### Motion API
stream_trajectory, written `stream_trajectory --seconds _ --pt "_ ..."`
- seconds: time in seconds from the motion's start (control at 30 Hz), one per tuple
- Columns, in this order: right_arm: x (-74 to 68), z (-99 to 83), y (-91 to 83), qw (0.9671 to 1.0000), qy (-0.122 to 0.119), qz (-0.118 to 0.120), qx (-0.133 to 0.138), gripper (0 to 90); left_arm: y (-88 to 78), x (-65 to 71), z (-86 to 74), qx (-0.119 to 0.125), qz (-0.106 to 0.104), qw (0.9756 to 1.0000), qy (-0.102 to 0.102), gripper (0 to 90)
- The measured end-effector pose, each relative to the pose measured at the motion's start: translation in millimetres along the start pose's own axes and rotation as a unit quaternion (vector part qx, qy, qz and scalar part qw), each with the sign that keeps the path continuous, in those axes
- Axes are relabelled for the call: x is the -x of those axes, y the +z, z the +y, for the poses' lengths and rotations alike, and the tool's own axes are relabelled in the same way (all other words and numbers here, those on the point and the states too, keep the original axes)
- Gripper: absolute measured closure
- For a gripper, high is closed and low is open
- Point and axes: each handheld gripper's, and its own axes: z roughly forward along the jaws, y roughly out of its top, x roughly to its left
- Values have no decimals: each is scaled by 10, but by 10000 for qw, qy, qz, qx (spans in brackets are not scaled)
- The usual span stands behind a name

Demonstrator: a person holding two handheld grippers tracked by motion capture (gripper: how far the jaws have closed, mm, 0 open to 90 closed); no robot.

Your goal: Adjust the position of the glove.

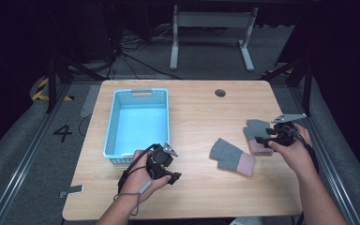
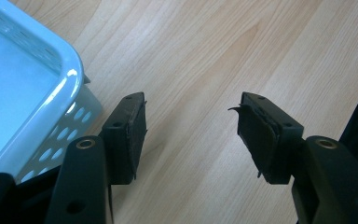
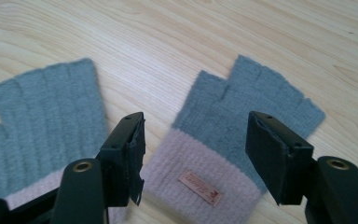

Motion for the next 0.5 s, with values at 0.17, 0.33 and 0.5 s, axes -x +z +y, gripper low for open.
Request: stream_trajectory --seconds 0.17,0.33,0.5 --pt "-46 6 -8 9992 -193 341 -22 225 8 -11 18 -132 15 9999 19 435" --pt "-152 61 12 9966 -691 414 -169 224 48 1 16 -323 -44 9995 42 432" --pt "-237 110 42 9918 -1065 666 -235 332 48 20 16 -306 -90 9995 40 427"
